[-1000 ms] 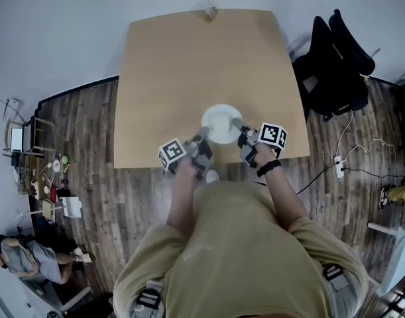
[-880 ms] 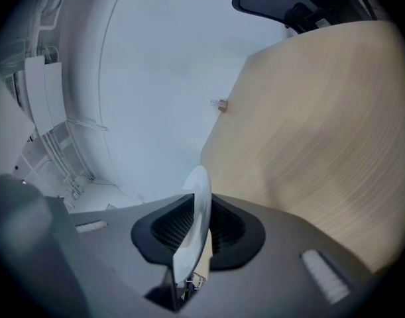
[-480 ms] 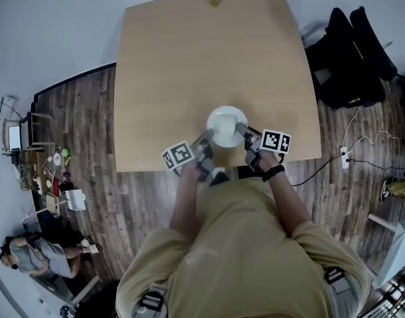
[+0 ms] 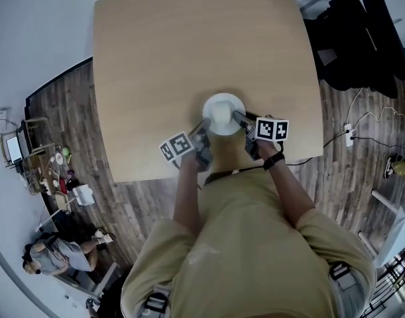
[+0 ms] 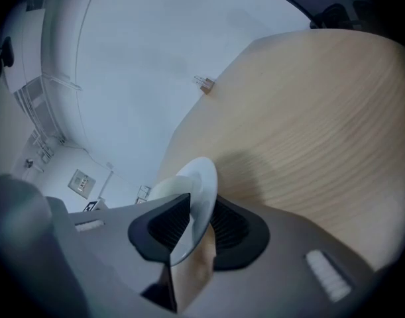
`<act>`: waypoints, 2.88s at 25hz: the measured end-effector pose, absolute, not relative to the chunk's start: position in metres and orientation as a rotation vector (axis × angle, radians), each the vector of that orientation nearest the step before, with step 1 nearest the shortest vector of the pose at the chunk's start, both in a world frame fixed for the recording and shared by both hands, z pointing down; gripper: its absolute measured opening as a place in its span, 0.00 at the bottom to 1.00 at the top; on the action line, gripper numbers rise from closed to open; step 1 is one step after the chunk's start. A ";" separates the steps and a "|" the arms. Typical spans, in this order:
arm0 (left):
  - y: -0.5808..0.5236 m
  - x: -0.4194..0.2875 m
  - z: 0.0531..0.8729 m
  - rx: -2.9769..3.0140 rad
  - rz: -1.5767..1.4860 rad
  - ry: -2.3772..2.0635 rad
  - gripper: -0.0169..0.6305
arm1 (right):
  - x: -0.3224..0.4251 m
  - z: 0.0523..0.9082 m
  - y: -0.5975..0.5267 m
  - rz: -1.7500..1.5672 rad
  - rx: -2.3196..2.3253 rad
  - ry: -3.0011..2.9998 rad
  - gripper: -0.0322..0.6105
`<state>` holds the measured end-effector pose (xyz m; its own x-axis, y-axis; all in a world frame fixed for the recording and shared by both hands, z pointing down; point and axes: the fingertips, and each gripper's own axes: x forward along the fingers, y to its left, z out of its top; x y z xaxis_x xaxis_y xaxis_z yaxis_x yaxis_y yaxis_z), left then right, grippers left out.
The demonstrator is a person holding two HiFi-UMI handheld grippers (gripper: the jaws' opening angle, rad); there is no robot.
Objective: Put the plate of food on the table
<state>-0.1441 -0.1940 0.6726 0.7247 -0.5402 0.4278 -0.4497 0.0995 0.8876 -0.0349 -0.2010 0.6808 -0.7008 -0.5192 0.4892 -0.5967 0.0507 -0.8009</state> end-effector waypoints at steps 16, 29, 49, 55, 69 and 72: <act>-0.309 -0.105 0.708 1.694 0.301 -0.972 0.13 | -0.003 0.713 -0.311 1.592 1.143 -2.176 0.23; -0.306 -0.113 0.707 1.683 0.336 -1.108 0.17 | 0.012 0.715 -0.308 1.530 1.188 -2.120 0.36; -0.260 -0.113 0.573 2.239 0.313 -1.213 0.23 | 0.038 0.566 -0.267 0.642 1.623 -2.360 0.50; -0.229 -0.112 0.529 2.434 0.303 -1.344 0.17 | 0.032 0.519 -0.225 0.434 1.754 -2.389 0.37; -0.184 -0.141 0.481 2.569 0.203 -1.452 0.03 | -0.015 0.457 -0.159 -0.002 1.814 -2.337 0.06; -0.182 -0.143 0.472 2.586 0.180 -1.472 0.03 | -0.021 0.445 -0.154 -0.138 1.812 -2.296 0.06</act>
<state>-0.1430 -0.1816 0.4718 0.5084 -0.8415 0.1831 -0.8608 -0.5028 0.0790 -0.0214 -0.1538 0.4453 -0.2198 -0.9695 0.1086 -0.9496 0.2381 0.2041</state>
